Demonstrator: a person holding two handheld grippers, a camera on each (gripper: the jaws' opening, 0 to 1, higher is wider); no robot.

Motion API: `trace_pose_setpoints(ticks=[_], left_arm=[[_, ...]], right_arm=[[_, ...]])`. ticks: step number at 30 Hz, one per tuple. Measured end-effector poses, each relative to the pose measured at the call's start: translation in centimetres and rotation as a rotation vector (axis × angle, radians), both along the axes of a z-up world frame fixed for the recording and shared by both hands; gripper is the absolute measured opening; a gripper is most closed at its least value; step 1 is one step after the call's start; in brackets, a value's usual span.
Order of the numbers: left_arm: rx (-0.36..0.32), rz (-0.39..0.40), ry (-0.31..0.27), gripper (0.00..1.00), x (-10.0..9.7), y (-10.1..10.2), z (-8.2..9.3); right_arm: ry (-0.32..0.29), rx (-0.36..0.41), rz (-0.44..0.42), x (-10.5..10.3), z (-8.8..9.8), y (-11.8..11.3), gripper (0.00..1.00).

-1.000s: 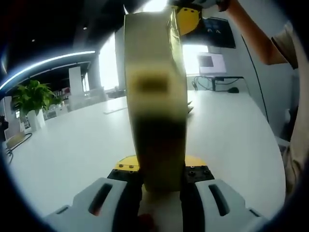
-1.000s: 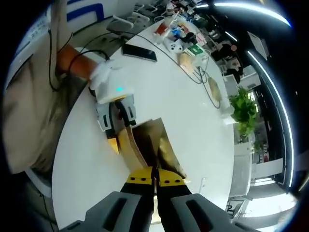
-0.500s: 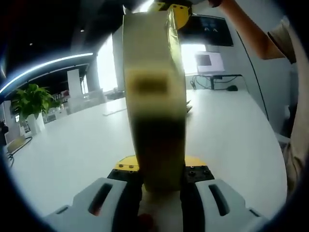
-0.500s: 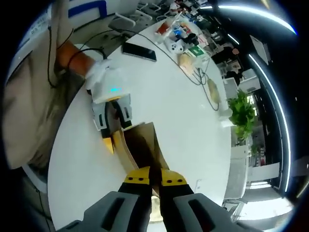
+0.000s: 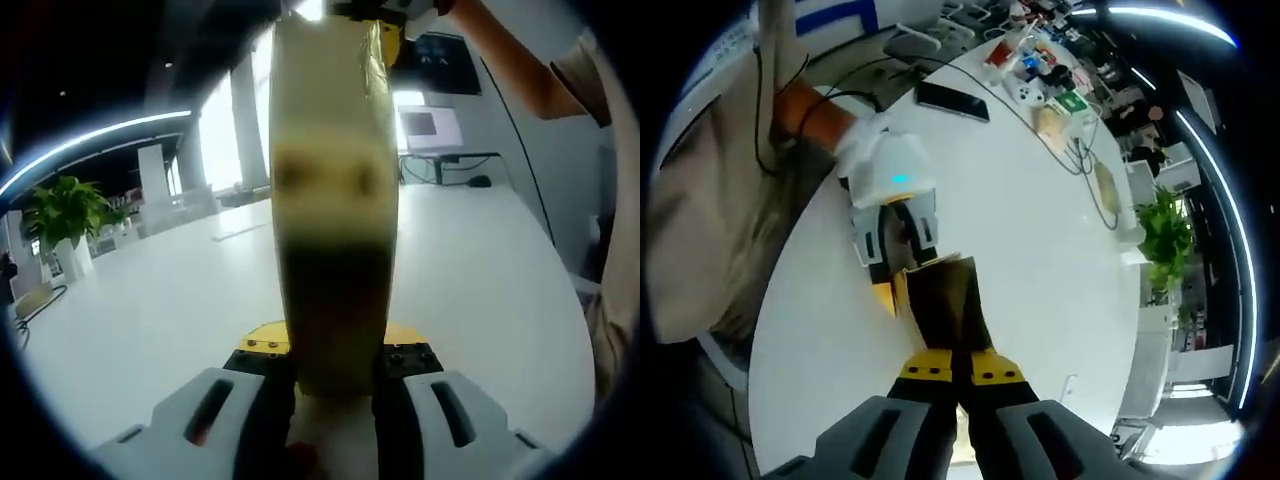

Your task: Extract single mask from mask box in order stack masks on table

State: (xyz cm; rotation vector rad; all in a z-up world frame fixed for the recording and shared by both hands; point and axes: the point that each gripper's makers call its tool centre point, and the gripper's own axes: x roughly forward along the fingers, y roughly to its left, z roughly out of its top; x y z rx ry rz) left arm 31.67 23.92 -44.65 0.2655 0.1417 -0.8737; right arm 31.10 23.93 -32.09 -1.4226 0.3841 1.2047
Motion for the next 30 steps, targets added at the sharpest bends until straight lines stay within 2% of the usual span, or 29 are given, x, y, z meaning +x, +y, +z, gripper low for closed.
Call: trace_pose_setpoints(ticks=[11, 18, 30], left_arm=[[0.001, 0.001, -0.002, 0.20, 0.0, 0.0, -0.1], [-0.006, 0.004, 0.008, 0.20, 0.0, 0.0, -0.1], [-0.018, 0.017, 0.033, 0.20, 0.0, 0.2, -0.1]], right_arm=[[0.024, -0.019, 0.008, 0.1, -0.7, 0.0, 0.00], [0.014, -0.015, 0.027, 0.1, -0.6, 0.1, 0.00], [-0.002, 0.068, 0.014, 0.5, 0.4, 0.1, 0.00]])
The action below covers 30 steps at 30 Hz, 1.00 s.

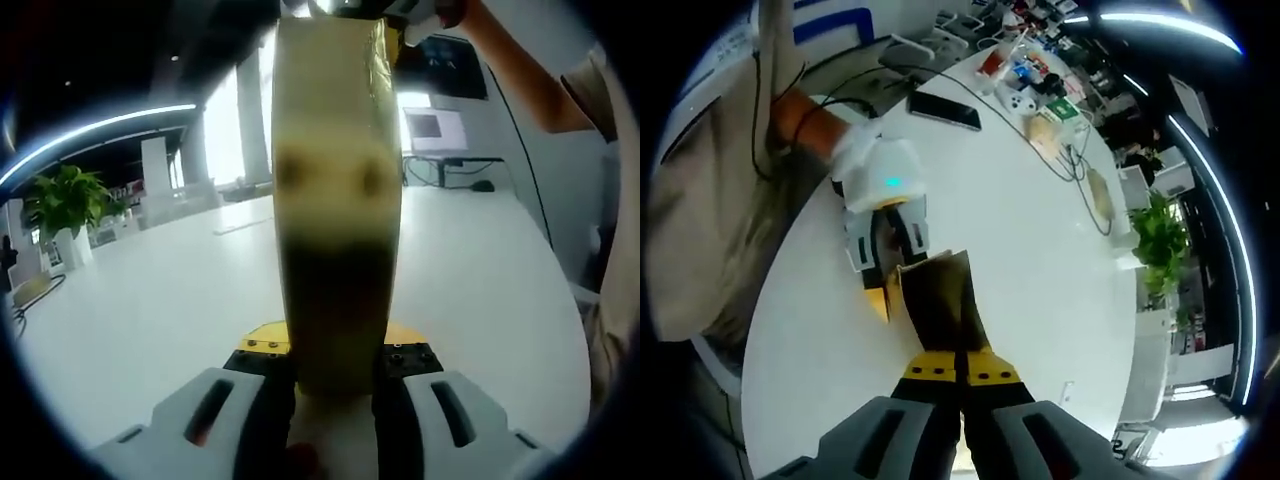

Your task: Extract single mask from mask box in order stack masks on table

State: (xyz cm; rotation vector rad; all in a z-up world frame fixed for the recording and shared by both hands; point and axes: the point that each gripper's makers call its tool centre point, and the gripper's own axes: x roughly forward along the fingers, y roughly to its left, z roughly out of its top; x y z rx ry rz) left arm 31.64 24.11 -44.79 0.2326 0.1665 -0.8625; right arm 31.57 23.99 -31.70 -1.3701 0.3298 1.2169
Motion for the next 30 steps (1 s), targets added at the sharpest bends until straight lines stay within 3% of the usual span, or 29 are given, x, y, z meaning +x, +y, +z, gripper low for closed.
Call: trace_pose_setpoints(ticks=[24, 30], left_arm=[[-0.012, 0.009, 0.027, 0.20, 0.1, -0.1, 0.0], [-0.018, 0.020, 0.052, 0.20, 0.1, 0.1, -0.2]], right_arm=[[-0.051, 0.162, -0.041, 0.5, 3.1, -0.3, 0.00], [-0.075, 0.211, -0.052, 0.5, 4.7, -0.5, 0.00]])
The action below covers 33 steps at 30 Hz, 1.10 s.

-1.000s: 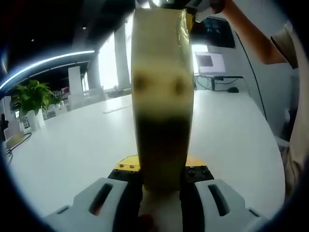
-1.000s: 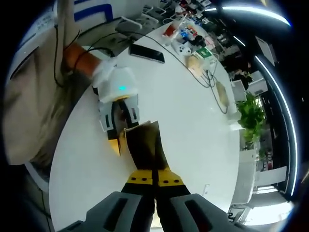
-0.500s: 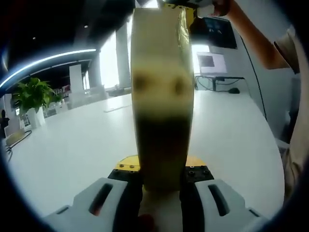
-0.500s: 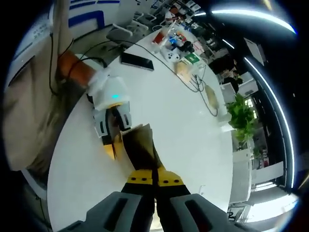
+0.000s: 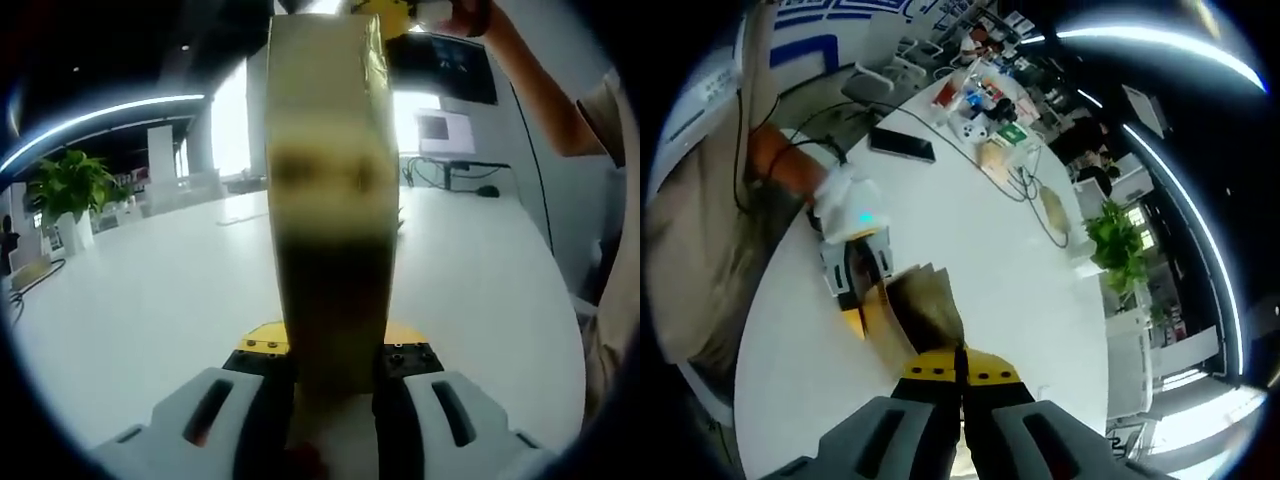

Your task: Extract single mask from mask box in order stack masks on table

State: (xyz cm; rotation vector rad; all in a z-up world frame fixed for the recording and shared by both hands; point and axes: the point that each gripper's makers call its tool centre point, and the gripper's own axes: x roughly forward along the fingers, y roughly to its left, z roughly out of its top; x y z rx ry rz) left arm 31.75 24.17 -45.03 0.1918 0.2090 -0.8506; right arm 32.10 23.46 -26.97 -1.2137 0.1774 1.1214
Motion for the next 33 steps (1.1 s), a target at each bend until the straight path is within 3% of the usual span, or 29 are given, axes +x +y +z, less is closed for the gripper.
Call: trace_pose_setpoints(ticks=[25, 33], left_arm=[[0.005, 0.003, 0.001, 0.20, 0.1, 0.3, -0.1], [0.004, 0.005, 0.003, 0.20, -0.2, 0.1, 0.0]], right_arm=[[-0.096, 0.144, -0.050, 0.5, 4.7, -1.1, 0.00], [-0.176, 0.227, -0.078, 0.7, 8.4, -1.9, 0.00]])
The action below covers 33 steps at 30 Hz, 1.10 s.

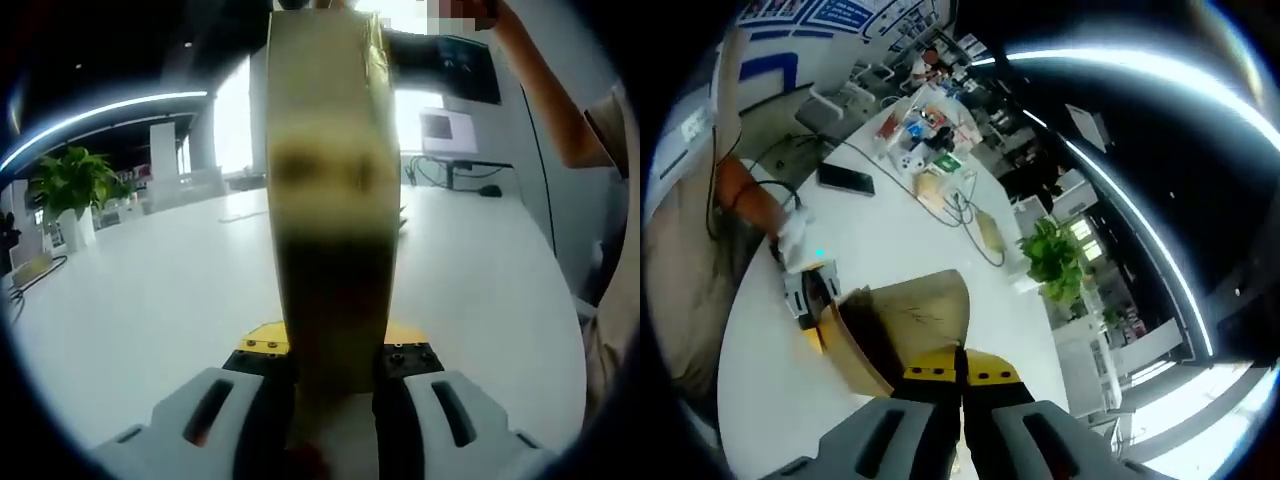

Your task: Extract single mask from mask box in order stack masks on table

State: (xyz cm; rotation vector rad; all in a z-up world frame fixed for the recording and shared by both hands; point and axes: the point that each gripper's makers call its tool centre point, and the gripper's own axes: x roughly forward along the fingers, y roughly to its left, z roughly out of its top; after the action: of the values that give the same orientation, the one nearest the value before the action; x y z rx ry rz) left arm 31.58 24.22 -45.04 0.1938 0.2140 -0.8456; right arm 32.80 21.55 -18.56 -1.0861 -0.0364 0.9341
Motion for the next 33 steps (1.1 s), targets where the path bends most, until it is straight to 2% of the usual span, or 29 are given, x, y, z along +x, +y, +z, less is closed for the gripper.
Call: trace_pose_setpoints(ticks=[13, 18, 22, 28, 33], left_arm=[[-0.001, 0.006, 0.003, 0.20, 0.0, 0.1, 0.0], [-0.001, 0.005, 0.002, 0.20, 0.1, 0.1, 0.0], [-0.003, 0.007, 0.005, 0.20, 0.1, 0.1, 0.0], [-0.003, 0.008, 0.004, 0.20, 0.1, 0.2, 0.0], [-0.003, 0.011, 0.005, 0.20, 0.2, 0.3, -0.1]], right_arm=[[-0.105, 0.121, -0.052, 0.1, 4.6, -1.9, 0.00], [-0.136, 0.152, -0.094, 0.7, 5.7, -3.2, 0.00], [-0.150, 0.158, -0.131, 1.3, 5.6, -4.4, 0.00], [-0.161, 0.141, -0.211, 2.8, 4.4, -6.6, 0.00], [-0.132, 0.148, -0.268, 4.2, 2.8, -8.3, 0.00]])
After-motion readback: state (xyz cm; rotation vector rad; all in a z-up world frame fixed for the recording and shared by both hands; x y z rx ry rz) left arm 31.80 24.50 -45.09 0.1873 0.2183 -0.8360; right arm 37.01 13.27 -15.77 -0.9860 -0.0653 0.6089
